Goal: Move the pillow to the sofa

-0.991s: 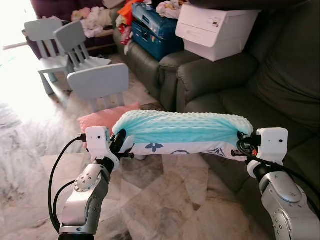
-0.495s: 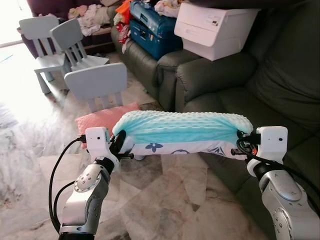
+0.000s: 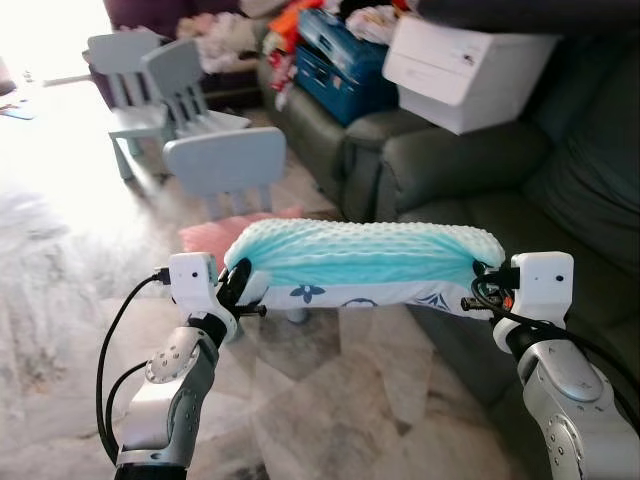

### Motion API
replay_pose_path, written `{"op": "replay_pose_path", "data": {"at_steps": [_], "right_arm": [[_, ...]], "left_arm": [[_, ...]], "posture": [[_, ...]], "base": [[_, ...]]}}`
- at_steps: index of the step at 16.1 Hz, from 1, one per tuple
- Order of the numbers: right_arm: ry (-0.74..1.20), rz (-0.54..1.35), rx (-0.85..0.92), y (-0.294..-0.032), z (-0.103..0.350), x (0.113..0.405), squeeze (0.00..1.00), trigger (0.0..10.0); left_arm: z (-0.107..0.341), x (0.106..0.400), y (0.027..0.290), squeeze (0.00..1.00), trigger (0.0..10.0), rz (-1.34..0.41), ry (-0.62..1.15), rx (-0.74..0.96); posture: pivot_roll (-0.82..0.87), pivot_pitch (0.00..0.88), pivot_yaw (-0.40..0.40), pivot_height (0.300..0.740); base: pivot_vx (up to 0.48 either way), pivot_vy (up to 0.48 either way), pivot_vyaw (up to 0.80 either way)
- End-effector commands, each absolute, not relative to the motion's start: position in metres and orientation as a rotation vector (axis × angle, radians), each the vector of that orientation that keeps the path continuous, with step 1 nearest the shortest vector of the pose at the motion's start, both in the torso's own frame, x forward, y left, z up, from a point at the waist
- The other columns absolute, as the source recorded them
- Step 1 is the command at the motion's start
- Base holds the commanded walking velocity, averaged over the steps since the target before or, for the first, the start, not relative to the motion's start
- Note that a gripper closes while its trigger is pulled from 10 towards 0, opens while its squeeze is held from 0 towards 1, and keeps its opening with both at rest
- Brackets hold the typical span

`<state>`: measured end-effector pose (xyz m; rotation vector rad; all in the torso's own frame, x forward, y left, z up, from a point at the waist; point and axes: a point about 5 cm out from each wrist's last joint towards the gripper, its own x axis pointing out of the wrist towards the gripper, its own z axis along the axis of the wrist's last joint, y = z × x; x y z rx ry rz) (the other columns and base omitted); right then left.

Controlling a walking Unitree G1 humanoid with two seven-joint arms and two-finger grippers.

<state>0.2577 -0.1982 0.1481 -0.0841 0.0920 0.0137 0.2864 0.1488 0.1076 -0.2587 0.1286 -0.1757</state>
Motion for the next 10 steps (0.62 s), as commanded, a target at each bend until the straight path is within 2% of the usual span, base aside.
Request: {"op": "replay_pose_path", "data": {"at_steps": [1, 10], "right_arm": [[0.065, -0.016, -0.095, -0.2037, 0.1542, 0.2568, 0.00, 10.0], [0.068, -0.017, -0.093, -0.2043, 0.1537, 0.2555, 0.00, 10.0]], "left_arm": [[0.1070, 0.2862, 0.1550, 0.00, 10.0, -0.153, 0.126, -0.258], [0.1049, 0.2847, 0.1532, 0.00, 10.0, -0.162, 0.137, -0.266]], "posture": [[-0.22, 0.000, 0.023, 0.740], [-0.23, 0.000, 0.022, 0.740]], "base": [[0.334, 0.000, 0.00], [0.339, 0.000, 0.00]]}}
